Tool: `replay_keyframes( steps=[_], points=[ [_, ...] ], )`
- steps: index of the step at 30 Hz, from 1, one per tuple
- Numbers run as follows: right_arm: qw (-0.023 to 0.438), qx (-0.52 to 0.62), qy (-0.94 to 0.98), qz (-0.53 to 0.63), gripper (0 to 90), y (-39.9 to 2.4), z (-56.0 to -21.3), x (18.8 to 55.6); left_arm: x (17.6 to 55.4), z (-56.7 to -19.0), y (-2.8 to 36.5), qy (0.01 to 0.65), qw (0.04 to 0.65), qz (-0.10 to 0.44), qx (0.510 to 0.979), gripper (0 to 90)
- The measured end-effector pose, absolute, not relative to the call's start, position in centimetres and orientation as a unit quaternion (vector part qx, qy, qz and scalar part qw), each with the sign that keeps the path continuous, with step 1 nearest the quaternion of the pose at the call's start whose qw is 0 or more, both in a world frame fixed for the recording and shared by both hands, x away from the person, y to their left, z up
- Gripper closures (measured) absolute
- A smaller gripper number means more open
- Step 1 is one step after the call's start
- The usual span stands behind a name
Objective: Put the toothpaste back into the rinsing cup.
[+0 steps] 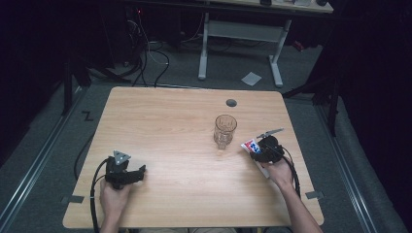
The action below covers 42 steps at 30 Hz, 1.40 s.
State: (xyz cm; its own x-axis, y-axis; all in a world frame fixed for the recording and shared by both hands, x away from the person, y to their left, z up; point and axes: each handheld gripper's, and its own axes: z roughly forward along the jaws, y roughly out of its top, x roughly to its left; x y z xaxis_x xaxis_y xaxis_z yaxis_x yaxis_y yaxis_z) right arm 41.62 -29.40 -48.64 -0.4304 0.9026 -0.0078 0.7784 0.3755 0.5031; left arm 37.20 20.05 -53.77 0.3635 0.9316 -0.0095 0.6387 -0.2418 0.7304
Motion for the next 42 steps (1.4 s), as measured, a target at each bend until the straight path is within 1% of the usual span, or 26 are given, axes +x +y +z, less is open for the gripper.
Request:
replay_keyframes(
  steps=[11,24,42],
  points=[
    [0.160,0.494,0.813,0.265,64.3,-29.1,-46.4,40.2,37.0,-53.7,20.0,0.516,0.336,0.221,0.757,21.5],
    [0.162,0.475,0.809,0.306,64.3,-28.8,-44.8,39.2,37.0,-53.7,20.0,0.515,0.336,0.220,0.757,21.9],
    [0.165,0.458,0.799,0.354,64.0,-28.2,-43.2,39.0,37.0,-53.7,20.0,0.515,0.337,0.220,0.757,22.1]
  ],
)
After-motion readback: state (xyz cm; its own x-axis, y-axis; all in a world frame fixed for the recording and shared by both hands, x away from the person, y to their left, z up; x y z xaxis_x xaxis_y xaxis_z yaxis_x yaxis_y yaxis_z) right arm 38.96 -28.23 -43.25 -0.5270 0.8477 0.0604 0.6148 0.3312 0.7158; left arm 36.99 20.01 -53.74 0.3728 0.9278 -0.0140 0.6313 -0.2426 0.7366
